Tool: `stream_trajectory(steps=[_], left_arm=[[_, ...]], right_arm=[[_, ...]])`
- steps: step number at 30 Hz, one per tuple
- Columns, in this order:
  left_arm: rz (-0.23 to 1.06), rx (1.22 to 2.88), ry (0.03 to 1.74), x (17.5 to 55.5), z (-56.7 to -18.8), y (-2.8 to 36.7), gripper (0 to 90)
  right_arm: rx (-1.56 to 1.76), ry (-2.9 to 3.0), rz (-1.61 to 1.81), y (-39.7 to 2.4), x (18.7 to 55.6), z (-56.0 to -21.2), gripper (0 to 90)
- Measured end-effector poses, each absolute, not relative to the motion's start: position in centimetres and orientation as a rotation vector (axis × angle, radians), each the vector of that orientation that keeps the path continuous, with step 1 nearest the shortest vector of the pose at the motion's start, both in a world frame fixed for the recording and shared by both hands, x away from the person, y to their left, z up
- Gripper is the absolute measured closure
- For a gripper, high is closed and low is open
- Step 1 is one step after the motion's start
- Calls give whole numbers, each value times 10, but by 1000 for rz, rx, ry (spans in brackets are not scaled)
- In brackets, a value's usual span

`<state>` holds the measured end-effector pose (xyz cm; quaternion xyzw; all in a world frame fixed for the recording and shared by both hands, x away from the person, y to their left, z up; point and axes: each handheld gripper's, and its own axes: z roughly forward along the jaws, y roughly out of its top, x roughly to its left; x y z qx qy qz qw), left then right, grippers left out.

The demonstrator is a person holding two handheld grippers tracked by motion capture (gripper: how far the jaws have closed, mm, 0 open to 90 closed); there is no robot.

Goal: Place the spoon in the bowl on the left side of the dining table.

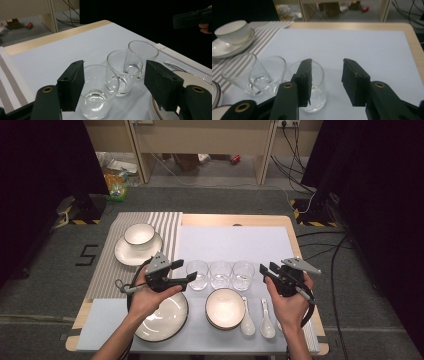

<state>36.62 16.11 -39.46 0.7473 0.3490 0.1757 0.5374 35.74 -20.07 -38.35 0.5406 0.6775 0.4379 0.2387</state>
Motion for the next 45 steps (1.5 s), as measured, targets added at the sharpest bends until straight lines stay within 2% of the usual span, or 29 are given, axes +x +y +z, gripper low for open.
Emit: stream_trajectory(steps=[19,32,45], left_arm=[[506,1715,851,375,-402,174,288],[509,1692,852,375,-396,176,291],[511,1686,853,374,-395,177,291]], right_arm=[[1826,2125,893,-217,356,-437,673],[2000,2211,787,-222,355,-449,738],[2029,2226,739,-217,355,-452,774]])
